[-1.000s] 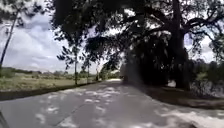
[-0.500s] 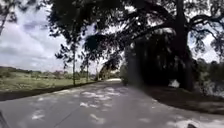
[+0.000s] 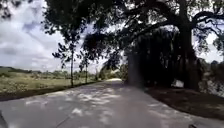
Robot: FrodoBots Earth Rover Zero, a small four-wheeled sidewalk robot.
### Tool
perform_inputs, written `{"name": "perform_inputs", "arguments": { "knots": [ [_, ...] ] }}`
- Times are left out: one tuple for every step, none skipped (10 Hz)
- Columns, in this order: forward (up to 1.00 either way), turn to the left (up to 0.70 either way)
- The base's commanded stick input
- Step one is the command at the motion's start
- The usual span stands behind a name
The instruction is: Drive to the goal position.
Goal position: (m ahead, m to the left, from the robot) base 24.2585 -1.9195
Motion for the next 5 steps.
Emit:
{"name": "perform_inputs", "arguments": {
  "knots": [
    [0.69,0.01],
    [0.69,0.01],
    [0.69,0.01],
    [0.69,0.01],
    [0.69,0.01]
  ]
}}
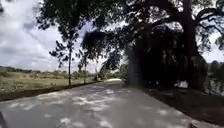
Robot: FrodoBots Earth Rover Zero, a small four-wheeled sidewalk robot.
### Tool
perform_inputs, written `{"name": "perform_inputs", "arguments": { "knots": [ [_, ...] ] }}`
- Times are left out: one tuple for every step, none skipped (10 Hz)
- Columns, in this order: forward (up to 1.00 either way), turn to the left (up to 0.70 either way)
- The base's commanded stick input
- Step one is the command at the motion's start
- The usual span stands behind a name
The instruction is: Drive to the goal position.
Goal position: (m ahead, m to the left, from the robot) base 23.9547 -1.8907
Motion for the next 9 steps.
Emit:
{"name": "perform_inputs", "arguments": {
  "knots": [
    [0.69,0.01],
    [0.69,0.01],
    [0.69,0.01],
    [0.69,0.01],
    [0.69,0.01],
    [0.69,0.01],
    [0.69,0.01],
    [0.69,0.01],
    [0.69,0.01]
  ]
}}
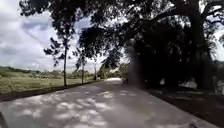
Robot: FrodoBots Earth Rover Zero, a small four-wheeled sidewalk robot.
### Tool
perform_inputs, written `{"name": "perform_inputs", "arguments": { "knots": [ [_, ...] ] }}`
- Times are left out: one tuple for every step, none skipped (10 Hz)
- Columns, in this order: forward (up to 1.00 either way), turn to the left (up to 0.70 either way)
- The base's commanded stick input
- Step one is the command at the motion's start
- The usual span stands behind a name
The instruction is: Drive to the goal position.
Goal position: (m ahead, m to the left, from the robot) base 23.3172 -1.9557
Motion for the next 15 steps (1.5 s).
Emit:
{"name": "perform_inputs", "arguments": {
  "knots": [
    [0.69,0.01],
    [0.69,0.01],
    [0.69,0.01],
    [0.69,0.01],
    [0.69,0.01],
    [0.69,0.01],
    [0.69,0.01],
    [0.69,0.01],
    [0.69,0.01],
    [0.69,0.01],
    [0.69,0.01],
    [0.69,0.01],
    [0.69,0.01],
    [0.69,0.01],
    [0.69,0.01]
  ]
}}
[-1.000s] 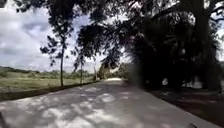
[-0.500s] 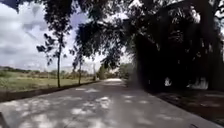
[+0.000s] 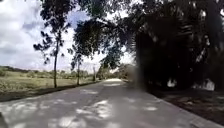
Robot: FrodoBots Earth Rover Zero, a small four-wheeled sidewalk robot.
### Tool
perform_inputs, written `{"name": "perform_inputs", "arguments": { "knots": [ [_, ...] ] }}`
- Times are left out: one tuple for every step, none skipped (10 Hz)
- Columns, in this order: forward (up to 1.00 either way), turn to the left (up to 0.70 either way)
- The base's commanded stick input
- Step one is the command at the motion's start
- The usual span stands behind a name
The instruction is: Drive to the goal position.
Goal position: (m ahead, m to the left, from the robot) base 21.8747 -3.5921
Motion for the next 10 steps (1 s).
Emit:
{"name": "perform_inputs", "arguments": {
  "knots": [
    [0.69,0.01],
    [0.69,0.01],
    [0.69,0.01],
    [0.69,0.01],
    [0.69,0.01],
    [0.69,0.01],
    [0.69,0.01],
    [0.69,0.01],
    [0.69,0.01],
    [0.69,0.01]
  ]
}}
